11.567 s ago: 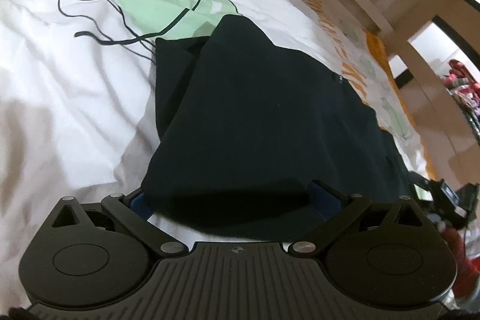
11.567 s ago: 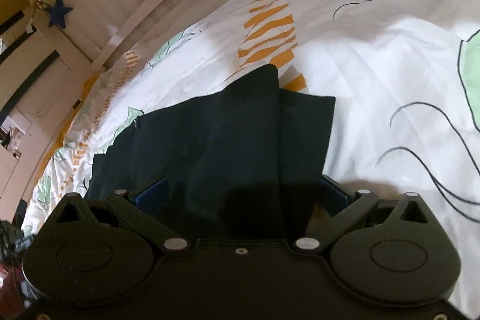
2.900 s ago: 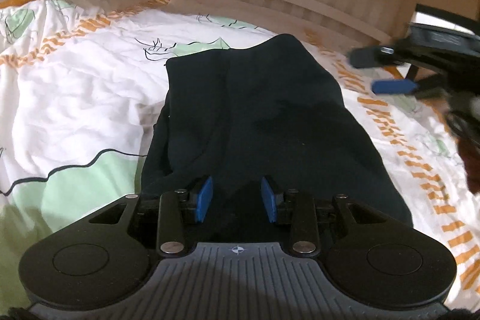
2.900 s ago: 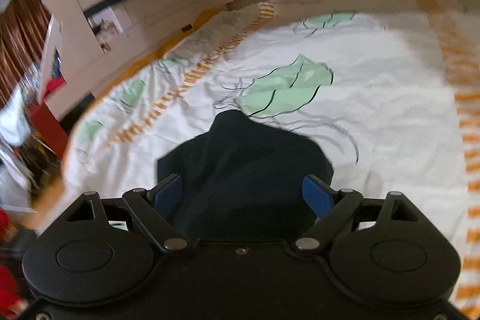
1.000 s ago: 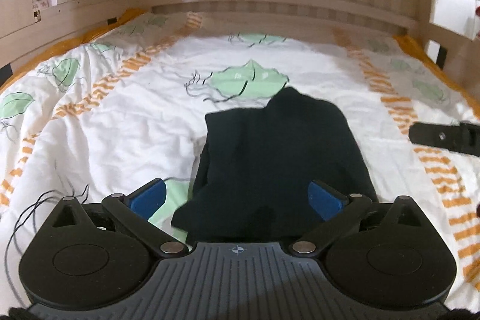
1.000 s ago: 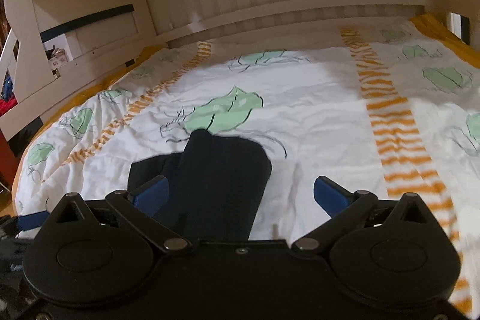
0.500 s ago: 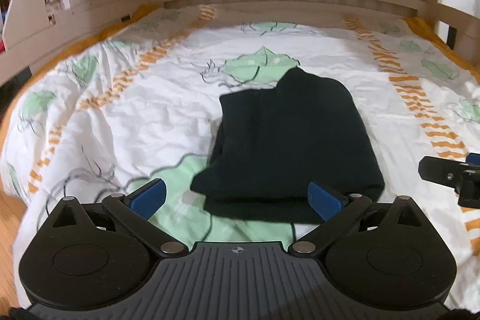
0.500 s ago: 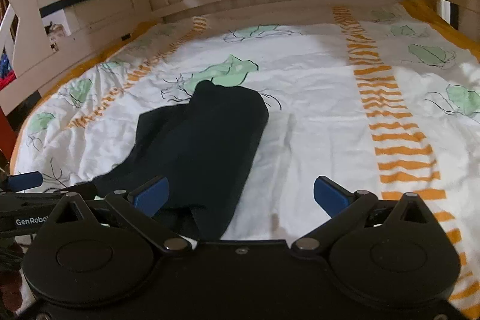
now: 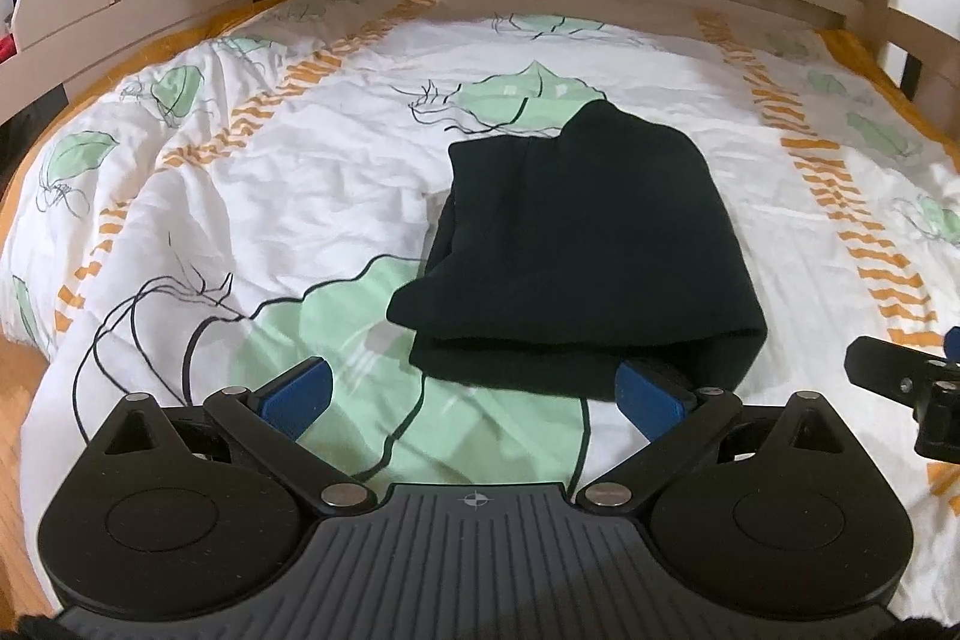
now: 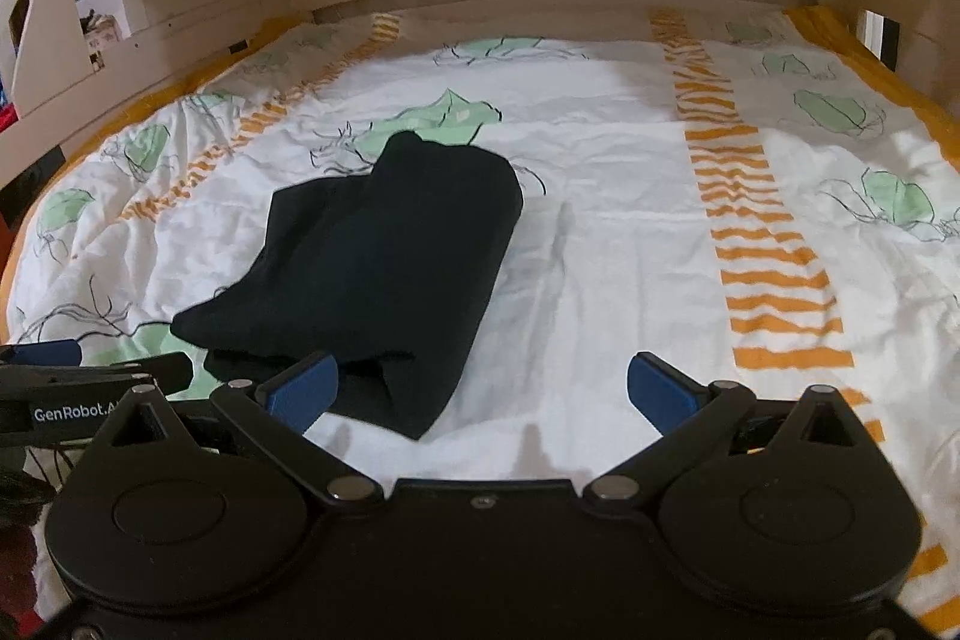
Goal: Fold large clothes
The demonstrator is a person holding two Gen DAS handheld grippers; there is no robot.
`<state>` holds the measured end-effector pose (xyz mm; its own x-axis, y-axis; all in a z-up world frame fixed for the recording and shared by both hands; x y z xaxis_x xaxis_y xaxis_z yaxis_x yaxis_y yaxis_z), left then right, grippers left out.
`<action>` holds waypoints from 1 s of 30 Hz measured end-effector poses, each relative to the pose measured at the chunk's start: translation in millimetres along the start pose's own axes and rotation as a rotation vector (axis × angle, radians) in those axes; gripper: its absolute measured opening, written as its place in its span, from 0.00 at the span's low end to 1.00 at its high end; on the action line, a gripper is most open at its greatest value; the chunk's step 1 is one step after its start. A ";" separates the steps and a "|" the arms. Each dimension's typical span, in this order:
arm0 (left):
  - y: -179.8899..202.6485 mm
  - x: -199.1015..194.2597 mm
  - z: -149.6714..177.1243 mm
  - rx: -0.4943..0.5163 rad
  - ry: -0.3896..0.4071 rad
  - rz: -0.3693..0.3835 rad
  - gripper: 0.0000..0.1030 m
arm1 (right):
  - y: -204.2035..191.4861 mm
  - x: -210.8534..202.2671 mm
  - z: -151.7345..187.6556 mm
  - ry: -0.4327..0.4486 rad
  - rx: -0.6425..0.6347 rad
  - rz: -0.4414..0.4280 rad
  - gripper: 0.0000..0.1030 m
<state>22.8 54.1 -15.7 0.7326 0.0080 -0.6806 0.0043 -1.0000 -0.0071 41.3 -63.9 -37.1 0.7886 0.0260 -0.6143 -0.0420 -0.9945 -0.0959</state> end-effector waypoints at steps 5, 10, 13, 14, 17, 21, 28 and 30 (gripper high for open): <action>2.0 -0.7 6.0 0.005 -0.017 0.004 0.99 | -0.3 -2.6 3.3 -0.020 0.009 -0.016 0.99; 4.5 -3.5 9.0 0.004 -0.022 0.003 0.99 | 0.1 -2.1 6.4 -0.038 0.014 -0.025 0.99; 4.3 -3.8 9.0 0.004 -0.020 0.001 0.99 | 0.2 -0.5 7.8 -0.049 0.019 -0.030 0.99; 4.3 -4.4 9.0 0.004 -0.018 0.000 0.99 | 0.4 -0.1 8.4 -0.053 0.021 -0.032 0.99; 3.9 -5.3 8.3 0.005 -0.016 -0.003 0.99 | -0.4 0.7 9.4 -0.063 0.024 -0.037 0.99; 2.9 -5.9 8.5 0.007 -0.017 -0.008 0.99 | -0.9 2.1 10.2 -0.072 0.026 -0.038 0.99; 1.2 -4.4 8.2 0.004 -0.023 -0.013 0.99 | -1.5 4.4 11.2 -0.089 0.030 -0.042 0.99; 0.9 -3.8 8.2 0.004 -0.026 -0.013 0.99 | -1.6 5.3 11.2 -0.092 0.031 -0.043 0.99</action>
<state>14.4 53.2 -19.1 0.7146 0.0208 -0.6992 0.0106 -0.9998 -0.0189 38.6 -61.1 -49.0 0.7302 0.0797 -0.6786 -0.0290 -0.9887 -0.1474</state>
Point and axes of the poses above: each gripper's, at about its wrist camera, not at the fingertips, and x roughly the way its jaws point, y to its right, z to its underside, the point moved 4 cm from there along x, roughly the way its jaws point, and after that the axes turned 5 degrees about z, right-handed, at the moved point
